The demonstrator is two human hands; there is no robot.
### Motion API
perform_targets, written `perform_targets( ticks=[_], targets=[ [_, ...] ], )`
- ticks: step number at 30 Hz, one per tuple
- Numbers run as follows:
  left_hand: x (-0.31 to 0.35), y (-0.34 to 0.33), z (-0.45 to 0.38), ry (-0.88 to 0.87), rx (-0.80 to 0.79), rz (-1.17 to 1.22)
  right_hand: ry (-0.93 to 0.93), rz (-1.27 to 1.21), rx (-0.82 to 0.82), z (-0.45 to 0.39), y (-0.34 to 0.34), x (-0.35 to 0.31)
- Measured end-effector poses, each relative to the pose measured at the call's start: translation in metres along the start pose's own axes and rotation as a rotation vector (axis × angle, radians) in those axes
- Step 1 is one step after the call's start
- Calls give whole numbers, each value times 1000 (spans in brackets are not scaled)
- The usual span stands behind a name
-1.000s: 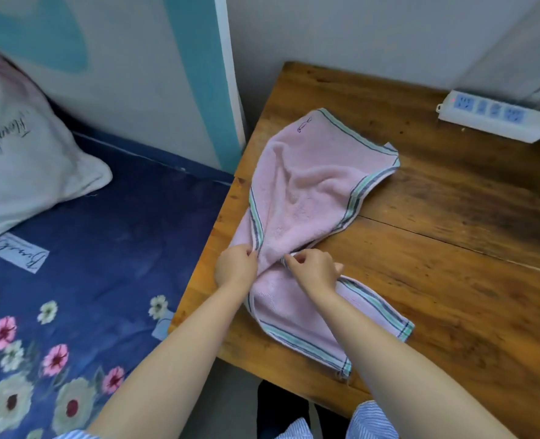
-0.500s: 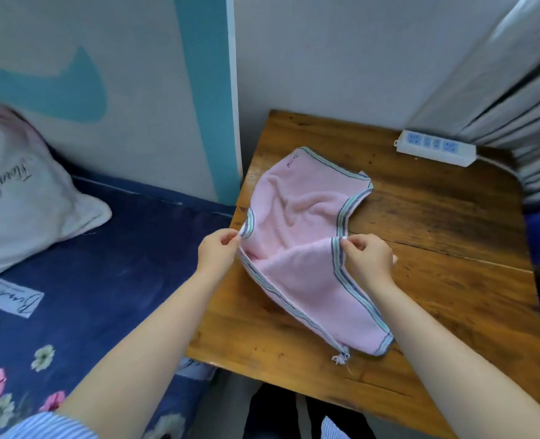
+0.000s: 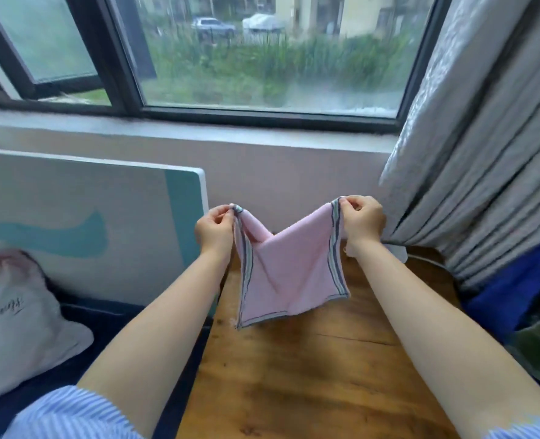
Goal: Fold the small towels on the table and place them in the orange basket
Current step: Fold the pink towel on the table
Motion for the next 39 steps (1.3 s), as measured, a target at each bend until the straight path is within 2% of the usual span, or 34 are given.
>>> perform_targets(
  ticks=[6,11,16,19,21,22,24,25,27,32,36,39],
  targets=[
    [44,-10,-61,-26,191,100,0,-106,106,-69,24,-50],
    [60,-25,-94,-33,257,165,29,-142,169,-106,29,-65],
    [29,-23,-92,29,287,177,-39,-244,191,-109,25,-29],
    [-21,-16,-79,184,233,144,-161,-265,179,-101,14,19],
    [-57,-11,-63,314,155,82,-270,-246,174,-91,8,58],
    [-70,-11,-55,351,64,-37,-310,-207,172,-84,7,75],
    [-89,-13,-35,372,-198,-424,-316,-42,113,-63,2,104],
    [-100,-12,-23,420,-283,-571,-297,65,59,-52,-2,115],
    [-123,-13,15,517,-485,-702,-297,255,-50,-23,-10,142],
    [-161,-15,90,486,-963,-965,-357,551,-382,45,-28,200],
    [-188,-4,135,490,-1161,-1054,-398,622,-582,94,-35,241],
    [-210,7,149,399,-1153,-1192,-326,719,-651,117,-34,257]
  ],
)
Point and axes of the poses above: each hand's wrist, its own z-axis away from the middle knuckle, its own y-axis out of the back of the hand, x = y × z, the point moved 8 cm from there along -z, towards the middle knuckle, and after that the axes turned 9 degrees about -y, right-handed, at the moved point
